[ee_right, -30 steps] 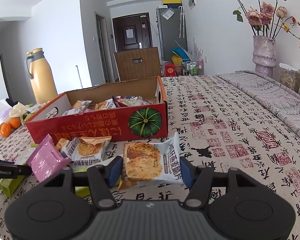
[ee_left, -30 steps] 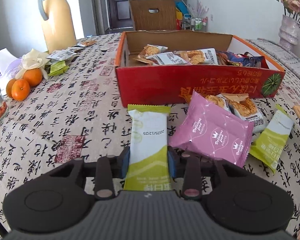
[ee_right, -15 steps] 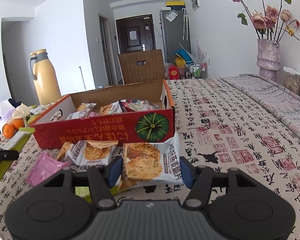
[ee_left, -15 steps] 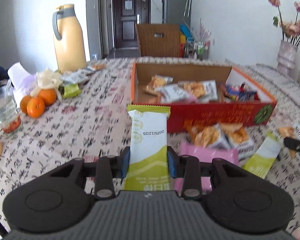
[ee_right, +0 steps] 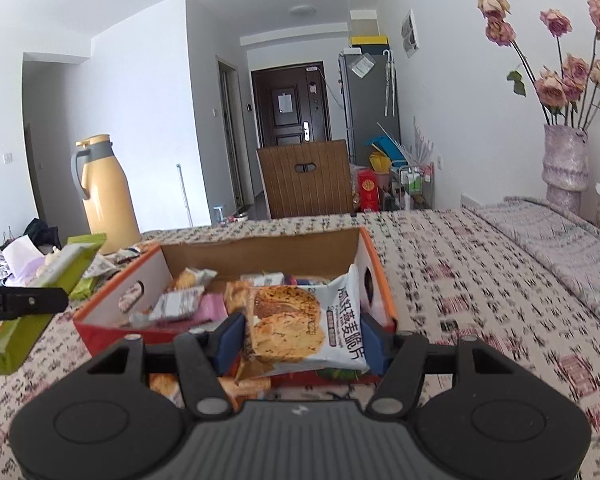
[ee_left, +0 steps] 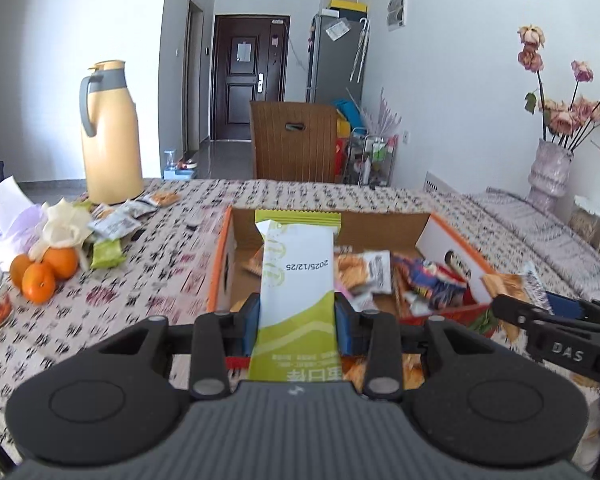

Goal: Organize snacks
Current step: 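Carry the bar and cracker packet into the box and open both grippers, then move both tools back over the snacks beside the box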

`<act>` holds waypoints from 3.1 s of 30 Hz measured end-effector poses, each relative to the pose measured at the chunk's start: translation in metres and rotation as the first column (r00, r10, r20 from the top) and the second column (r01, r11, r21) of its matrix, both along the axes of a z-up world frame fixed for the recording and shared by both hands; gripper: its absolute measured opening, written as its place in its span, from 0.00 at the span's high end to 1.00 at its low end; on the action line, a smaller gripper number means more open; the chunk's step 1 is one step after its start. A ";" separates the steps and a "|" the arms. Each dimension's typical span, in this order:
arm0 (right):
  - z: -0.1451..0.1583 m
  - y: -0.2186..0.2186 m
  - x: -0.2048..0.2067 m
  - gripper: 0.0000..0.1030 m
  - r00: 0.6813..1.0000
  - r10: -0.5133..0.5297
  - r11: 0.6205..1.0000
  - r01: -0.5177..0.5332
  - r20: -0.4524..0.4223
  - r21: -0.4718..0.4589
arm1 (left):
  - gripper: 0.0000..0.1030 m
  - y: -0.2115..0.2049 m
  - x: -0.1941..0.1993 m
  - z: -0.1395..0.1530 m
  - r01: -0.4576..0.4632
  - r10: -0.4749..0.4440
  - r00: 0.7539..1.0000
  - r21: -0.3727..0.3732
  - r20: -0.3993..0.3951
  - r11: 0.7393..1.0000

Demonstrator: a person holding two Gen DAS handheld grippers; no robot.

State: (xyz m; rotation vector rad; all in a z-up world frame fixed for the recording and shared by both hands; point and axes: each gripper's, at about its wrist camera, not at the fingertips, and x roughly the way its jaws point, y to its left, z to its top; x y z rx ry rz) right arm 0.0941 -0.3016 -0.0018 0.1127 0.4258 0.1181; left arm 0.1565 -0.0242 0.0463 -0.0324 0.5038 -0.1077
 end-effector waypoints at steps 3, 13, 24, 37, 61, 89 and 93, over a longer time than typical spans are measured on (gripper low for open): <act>0.007 0.007 0.016 0.41 1.000 0.010 1.000 -0.010 0.018 -0.004 | 0.64 -0.004 0.011 0.004 -0.003 0.003 1.000 -0.004 0.014 1.000; 0.014 0.030 0.076 0.41 0.999 0.031 0.999 -0.030 0.018 -0.029 | 0.64 -0.013 0.054 0.007 -0.046 0.047 0.998 -0.014 0.031 0.999; -0.015 0.034 0.113 0.41 1.000 0.018 0.999 -0.018 -0.020 -0.029 | 0.63 -0.019 0.105 -0.027 -0.077 0.077 0.997 -0.002 0.022 0.997; -0.027 0.030 0.110 0.30 1.000 0.012 0.999 -0.012 -0.011 -0.039 | 0.59 -0.010 0.109 -0.046 -0.074 0.076 0.996 -0.043 0.045 0.996; -0.011 0.014 0.094 0.00 0.998 -0.063 0.998 0.063 -0.018 -0.014 | 0.00 0.004 0.088 -0.027 -0.145 0.157 0.982 -0.118 0.108 0.982; -0.028 0.018 -0.022 0.00 0.992 -0.045 0.999 0.044 -0.117 -0.011 | 0.00 0.020 -0.017 -0.039 -0.092 0.096 0.995 -0.118 0.031 0.989; -0.037 0.018 -0.028 0.00 0.985 -0.050 0.999 0.051 -0.168 0.003 | 0.00 0.022 -0.031 -0.049 -0.083 0.084 0.996 -0.117 0.003 0.990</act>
